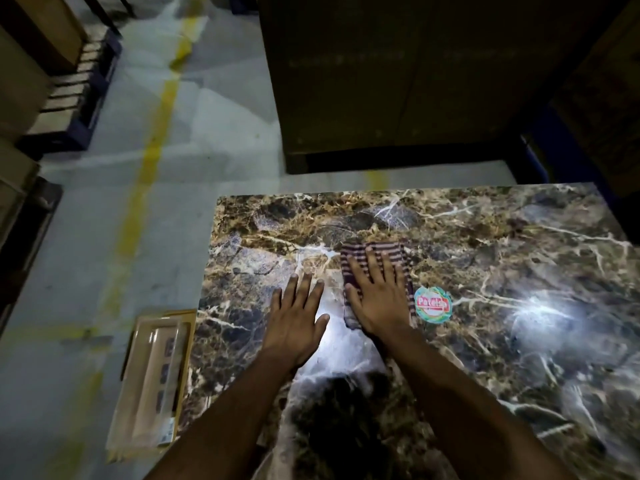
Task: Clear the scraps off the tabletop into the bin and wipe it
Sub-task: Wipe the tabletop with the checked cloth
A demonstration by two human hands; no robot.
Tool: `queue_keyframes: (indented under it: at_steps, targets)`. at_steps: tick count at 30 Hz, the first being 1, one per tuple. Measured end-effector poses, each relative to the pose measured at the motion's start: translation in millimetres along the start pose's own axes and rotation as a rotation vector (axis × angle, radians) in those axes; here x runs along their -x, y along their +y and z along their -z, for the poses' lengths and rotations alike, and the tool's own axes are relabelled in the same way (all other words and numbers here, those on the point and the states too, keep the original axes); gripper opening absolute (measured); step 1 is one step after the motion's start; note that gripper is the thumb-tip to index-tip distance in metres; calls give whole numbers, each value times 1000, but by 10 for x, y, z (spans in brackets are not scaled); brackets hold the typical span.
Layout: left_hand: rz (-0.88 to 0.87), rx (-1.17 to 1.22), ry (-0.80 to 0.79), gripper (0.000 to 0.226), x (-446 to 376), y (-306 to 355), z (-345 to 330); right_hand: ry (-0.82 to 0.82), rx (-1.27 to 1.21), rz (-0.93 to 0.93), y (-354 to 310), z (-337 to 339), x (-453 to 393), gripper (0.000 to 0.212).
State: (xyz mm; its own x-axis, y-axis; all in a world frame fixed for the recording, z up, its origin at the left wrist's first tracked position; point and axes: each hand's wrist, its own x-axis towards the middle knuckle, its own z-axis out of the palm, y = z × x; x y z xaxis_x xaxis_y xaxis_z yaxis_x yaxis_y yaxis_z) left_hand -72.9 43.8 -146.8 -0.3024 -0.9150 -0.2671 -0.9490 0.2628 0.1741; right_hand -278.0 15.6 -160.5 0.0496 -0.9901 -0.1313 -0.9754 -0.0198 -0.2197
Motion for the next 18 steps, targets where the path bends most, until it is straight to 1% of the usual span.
queue_keyframes:
  at_steps: [2, 4, 7, 10, 11, 13, 16, 18]
  targets:
    - [32, -12, -6, 69, -125, 26, 29, -6, -15, -9, -118, 22, -236, 63]
    - [55, -15, 5, 69, -259, 49, 58, -24, -15, 49, -199, 6, -289, 63]
    - [67, -16, 33, 68, -452, 26, 92, -27, 26, 132, -45, -9, -301, 62]
    - [72, -17, 37, 68, -652, 11, 132, -9, 20, 45, 91, 121, -674, 63]
    - [79, -20, 46, 67, -708, 17, 157, -16, 14, 9, 71, 171, -817, 63]
    - [99, -32, 64, 66, -844, 13, 192, -28, 13, 3, -48, 211, -1039, 63]
    - [120, -40, 82, 66, -1009, 16, 231, -24, 3, 90, -75, 207, -1044, 62]
    - [131, -33, 94, 66, -1121, 32, 246, -44, 39, 125, 114, 213, -1063, 62]
